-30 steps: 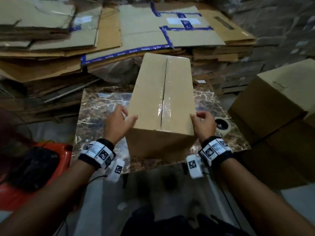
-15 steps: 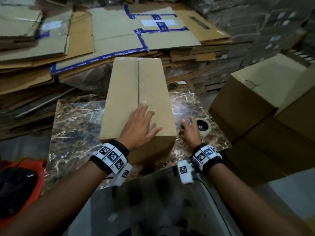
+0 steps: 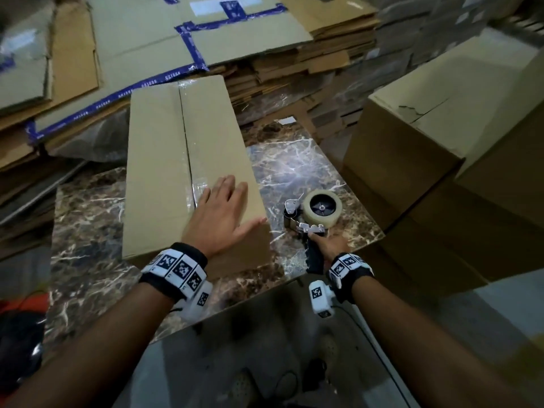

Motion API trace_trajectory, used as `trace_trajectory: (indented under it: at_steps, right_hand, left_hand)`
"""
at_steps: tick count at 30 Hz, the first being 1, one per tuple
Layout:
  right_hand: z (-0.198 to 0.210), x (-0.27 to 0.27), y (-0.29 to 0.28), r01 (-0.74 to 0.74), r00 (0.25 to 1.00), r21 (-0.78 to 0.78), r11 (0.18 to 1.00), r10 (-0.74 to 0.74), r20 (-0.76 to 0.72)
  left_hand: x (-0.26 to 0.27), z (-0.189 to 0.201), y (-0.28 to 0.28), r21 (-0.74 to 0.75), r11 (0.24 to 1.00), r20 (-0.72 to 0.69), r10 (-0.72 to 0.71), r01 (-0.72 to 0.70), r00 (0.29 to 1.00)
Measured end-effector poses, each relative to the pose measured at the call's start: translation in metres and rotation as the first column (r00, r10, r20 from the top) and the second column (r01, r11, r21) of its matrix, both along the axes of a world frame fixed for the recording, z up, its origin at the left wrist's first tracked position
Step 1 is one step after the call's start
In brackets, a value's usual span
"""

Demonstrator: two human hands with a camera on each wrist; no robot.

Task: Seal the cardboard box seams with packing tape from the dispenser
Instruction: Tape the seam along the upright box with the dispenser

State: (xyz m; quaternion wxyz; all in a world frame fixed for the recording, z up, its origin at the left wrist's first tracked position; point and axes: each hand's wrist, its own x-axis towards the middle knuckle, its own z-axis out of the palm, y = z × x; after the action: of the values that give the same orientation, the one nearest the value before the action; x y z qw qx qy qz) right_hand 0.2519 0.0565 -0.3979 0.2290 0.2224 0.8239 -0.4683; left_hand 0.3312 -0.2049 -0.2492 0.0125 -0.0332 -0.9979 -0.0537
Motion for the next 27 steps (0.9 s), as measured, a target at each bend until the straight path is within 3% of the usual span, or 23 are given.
trace_trajectory:
  at_steps: [4, 8, 10, 15, 17, 20, 22, 24, 26, 27]
  right_hand:
    - [-0.015, -0.004, -0.003, 0.172, 0.978, -0.347, 0.922, -0.119, 0.169]
    - [-0.017, 0.001, -0.008, 0.222, 0.905, -0.550, 0.805, 0.040, 0.424]
    - [-0.008, 0.001, -0.011, 0.260, 0.875, -0.656, 0.709, 0.114, 0.470]
    - [0.019, -0.004, -0.022, 0.345, 0.871, -0.751, 0.563, 0.105, 0.479]
    - [0.026, -0.003, -0.026, 0.336, 0.893, -0.769, 0.544, 0.075, 0.444]
    - [0.046, 0.006, -0.037, 0.320, 0.921, -0.838, 0.442, 0.063, 0.384]
    - [0.063, 0.014, -0.042, 0.226, 0.967, -0.880, 0.417, 0.013, 0.254]
    - [0.084, 0.022, -0.045, 0.045, 0.997, -0.861, 0.507, -0.078, 0.007]
    - [0.112, 0.029, -0.047, -0.089, 0.972, -0.767, 0.636, -0.114, -0.207]
    - [0.126, 0.030, -0.048, -0.135, 0.961, -0.737, 0.663, -0.094, -0.261]
  left_hand:
    - [-0.001, 0.000, -0.002, 0.020, 1.000, -0.004, -0.006, 0.006, 1.000]
    - [-0.001, 0.001, -0.006, 0.019, 0.999, -0.008, -0.028, 0.028, 1.000]
    - [0.000, 0.001, -0.009, 0.020, 0.999, -0.002, -0.039, 0.039, 0.999]
    - [0.004, 0.000, -0.025, 0.018, 0.998, 0.017, -0.063, 0.062, 0.998]
    - [0.008, 0.001, -0.031, 0.016, 0.997, 0.015, -0.072, 0.072, 0.997]
    - [0.012, 0.001, -0.037, 0.027, 0.998, 0.009, -0.064, 0.064, 0.998]
    - [0.012, 0.000, -0.038, 0.045, 0.998, 0.005, -0.050, 0.049, 0.999]
    - [0.012, 0.001, -0.037, 0.067, 0.997, 0.002, -0.039, 0.039, 0.999]
    - [0.010, 0.002, -0.037, 0.118, 0.993, -0.001, -0.031, 0.031, 1.000]
    - [0.011, 0.004, -0.037, 0.169, 0.985, 0.002, -0.030, 0.029, 1.000]
